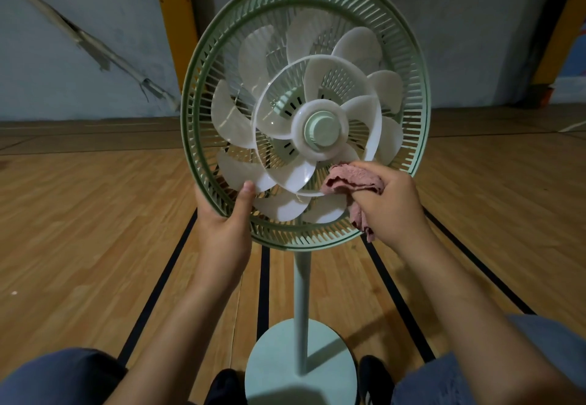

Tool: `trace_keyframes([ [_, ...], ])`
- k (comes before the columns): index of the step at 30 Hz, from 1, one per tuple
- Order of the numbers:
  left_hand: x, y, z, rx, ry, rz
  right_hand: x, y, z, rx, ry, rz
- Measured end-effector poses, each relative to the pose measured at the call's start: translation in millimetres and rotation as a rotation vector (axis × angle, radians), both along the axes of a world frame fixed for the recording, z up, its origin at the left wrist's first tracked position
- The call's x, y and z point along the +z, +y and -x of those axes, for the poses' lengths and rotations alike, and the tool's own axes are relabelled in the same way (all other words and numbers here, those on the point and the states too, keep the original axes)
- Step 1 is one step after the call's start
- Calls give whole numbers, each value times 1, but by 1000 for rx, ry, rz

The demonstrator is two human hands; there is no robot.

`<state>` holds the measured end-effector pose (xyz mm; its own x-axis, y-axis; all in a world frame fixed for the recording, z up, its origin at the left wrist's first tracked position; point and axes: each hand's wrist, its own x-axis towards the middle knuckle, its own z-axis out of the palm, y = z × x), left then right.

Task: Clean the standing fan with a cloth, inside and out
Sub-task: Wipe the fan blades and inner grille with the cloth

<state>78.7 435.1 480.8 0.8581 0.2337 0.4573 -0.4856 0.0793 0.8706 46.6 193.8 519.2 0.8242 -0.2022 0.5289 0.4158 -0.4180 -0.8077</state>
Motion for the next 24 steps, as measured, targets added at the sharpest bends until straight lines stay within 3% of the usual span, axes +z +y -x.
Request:
trace_keyframes([
  [12,-3,-3,2,20,6,-1,-2,30,1,286,254,-196],
  [16,-2,2,-1,13,20,2,3,25,7,282,228,-46],
  [24,-1,-1,3,-43,-9,-18,16,0,16,50,102,287],
])
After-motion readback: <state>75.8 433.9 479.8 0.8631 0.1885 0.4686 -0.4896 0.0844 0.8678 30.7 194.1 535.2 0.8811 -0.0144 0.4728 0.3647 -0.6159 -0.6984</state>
